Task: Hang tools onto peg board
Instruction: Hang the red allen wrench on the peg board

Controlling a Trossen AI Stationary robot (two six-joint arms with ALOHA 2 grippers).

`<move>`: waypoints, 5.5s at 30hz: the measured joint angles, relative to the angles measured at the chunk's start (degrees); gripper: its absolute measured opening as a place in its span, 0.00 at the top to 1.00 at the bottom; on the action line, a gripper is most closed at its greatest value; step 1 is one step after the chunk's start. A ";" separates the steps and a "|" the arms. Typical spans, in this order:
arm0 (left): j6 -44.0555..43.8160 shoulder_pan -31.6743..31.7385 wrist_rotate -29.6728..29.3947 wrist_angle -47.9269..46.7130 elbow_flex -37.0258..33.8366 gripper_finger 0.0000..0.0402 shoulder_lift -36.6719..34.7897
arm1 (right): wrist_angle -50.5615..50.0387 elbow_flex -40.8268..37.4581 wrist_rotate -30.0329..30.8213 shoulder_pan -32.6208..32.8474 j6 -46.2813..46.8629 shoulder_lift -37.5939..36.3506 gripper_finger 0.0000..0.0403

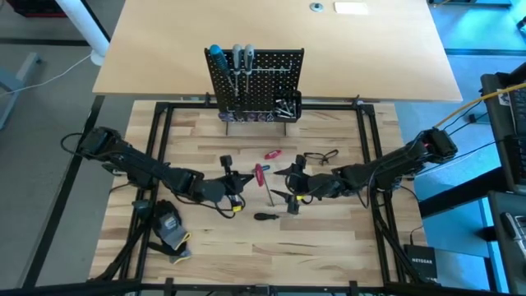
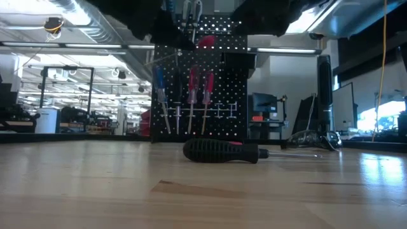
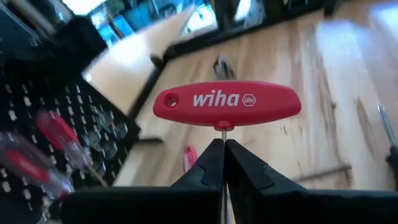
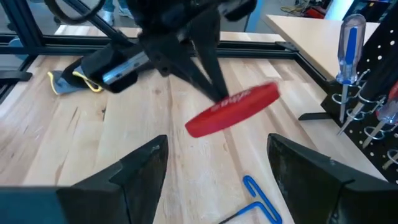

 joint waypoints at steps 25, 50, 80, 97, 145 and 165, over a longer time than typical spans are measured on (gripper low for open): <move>39.40 0.13 -5.29 26.83 5.55 1.00 -1.69 | 14.01 -1.74 1.55 -2.00 -7.01 -9.46 0.32; 26.81 -0.24 -7.25 20.31 5.55 1.00 -7.13 | 30.74 -1.26 -8.06 -8.04 -6.39 -0.49 0.32; 25.52 0.26 -5.96 20.02 5.53 1.00 -5.23 | 32.34 1.76 -5.74 -8.04 -8.03 2.23 0.82; 21.26 0.26 -5.19 19.21 5.53 0.77 -5.23 | 31.66 2.39 -3.91 -8.04 -12.29 2.19 0.85; -10.78 -2.90 -2.25 -21.70 -1.95 0.57 -20.36 | -40.32 45.78 -36.45 -51.51 -25.65 1.87 0.84; -4.68 -0.92 -2.28 -16.66 -1.95 0.57 -20.36 | -39.84 45.69 -35.54 -53.13 -31.28 4.52 0.84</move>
